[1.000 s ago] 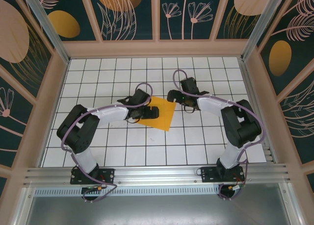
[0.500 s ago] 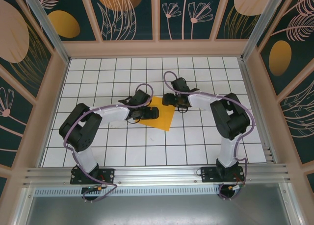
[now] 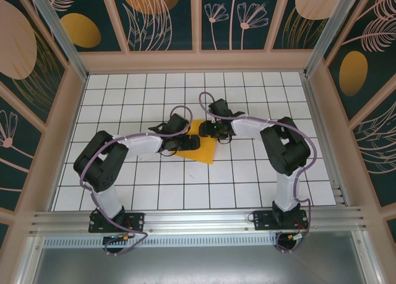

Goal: Fold a paper plane with a square sheet of paper (fold left side to right side)
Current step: Pick up the square sheet of paper from the center of the table.

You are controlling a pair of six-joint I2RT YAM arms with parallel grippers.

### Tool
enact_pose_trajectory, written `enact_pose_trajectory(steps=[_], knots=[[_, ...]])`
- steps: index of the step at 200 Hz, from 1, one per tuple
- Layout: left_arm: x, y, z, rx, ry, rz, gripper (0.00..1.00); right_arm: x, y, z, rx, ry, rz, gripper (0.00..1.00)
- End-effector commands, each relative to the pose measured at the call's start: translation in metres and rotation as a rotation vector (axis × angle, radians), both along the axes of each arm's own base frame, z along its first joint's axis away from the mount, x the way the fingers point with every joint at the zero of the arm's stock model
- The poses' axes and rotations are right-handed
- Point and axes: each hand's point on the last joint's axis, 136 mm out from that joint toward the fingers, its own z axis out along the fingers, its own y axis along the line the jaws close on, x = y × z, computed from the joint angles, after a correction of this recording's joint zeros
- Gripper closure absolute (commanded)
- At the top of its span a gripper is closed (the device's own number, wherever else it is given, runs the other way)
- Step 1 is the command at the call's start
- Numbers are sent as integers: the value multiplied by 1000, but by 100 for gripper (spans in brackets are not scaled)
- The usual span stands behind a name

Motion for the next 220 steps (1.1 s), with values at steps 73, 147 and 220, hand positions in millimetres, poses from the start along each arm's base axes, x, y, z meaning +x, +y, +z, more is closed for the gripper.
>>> enact_pose_trajectory(steps=[73,147,220], knots=[[-8,29,70,-113,-113,11,6,-18,7,73,474,-9,176,77],[-22,37,209,-403,-496,-156,2,-48,-44,206,689,-315,414,79],[-66,16,307,-558,-830,-505,1,-117,-51,331,761,-581,718,79]])
